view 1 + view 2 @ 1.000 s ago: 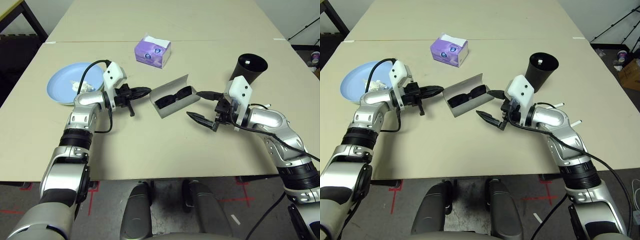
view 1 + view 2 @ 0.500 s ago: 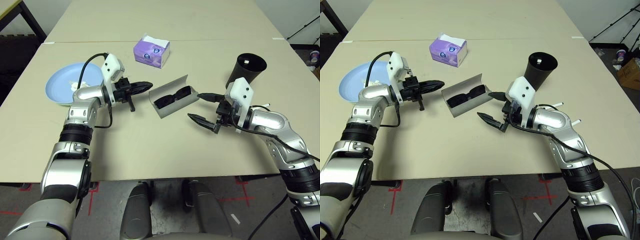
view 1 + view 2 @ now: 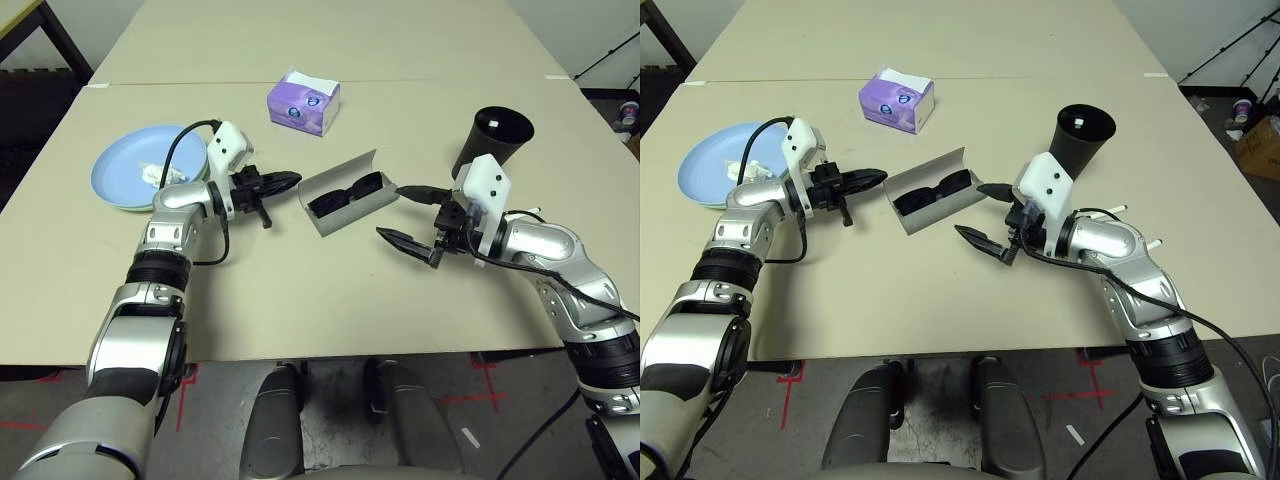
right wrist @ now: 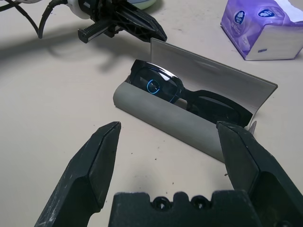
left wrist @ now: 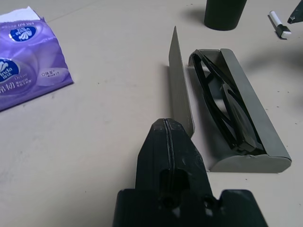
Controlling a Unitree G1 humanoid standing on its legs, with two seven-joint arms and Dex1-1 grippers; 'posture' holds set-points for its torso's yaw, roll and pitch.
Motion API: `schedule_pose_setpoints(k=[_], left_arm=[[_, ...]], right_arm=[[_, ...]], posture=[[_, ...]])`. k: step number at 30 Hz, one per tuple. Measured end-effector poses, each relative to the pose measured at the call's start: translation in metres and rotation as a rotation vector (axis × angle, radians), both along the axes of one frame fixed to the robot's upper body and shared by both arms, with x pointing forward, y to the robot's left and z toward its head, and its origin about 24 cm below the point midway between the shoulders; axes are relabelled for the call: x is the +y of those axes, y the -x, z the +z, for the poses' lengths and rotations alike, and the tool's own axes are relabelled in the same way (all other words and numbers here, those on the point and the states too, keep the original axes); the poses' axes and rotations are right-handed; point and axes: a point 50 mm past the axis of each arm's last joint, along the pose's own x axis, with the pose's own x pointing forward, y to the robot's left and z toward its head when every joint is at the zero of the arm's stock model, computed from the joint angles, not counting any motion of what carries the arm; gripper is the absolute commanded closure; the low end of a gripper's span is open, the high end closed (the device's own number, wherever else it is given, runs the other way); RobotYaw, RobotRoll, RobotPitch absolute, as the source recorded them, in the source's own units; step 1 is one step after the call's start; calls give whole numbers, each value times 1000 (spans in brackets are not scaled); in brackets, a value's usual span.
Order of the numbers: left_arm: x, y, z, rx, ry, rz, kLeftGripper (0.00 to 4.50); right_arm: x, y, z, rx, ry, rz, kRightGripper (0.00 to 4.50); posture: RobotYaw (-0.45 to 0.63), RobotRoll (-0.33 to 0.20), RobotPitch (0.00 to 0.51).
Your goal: Organize and tidy the items on the table.
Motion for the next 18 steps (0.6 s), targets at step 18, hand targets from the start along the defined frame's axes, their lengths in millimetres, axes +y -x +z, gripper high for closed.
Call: schedule_pose_setpoints(k=[18], left_arm=[[-26, 16, 1, -45, -28, -144, 4473]], right_arm=[[-1, 0, 0, -1, 3, -2, 0]], posture=[[-74, 0, 203]])
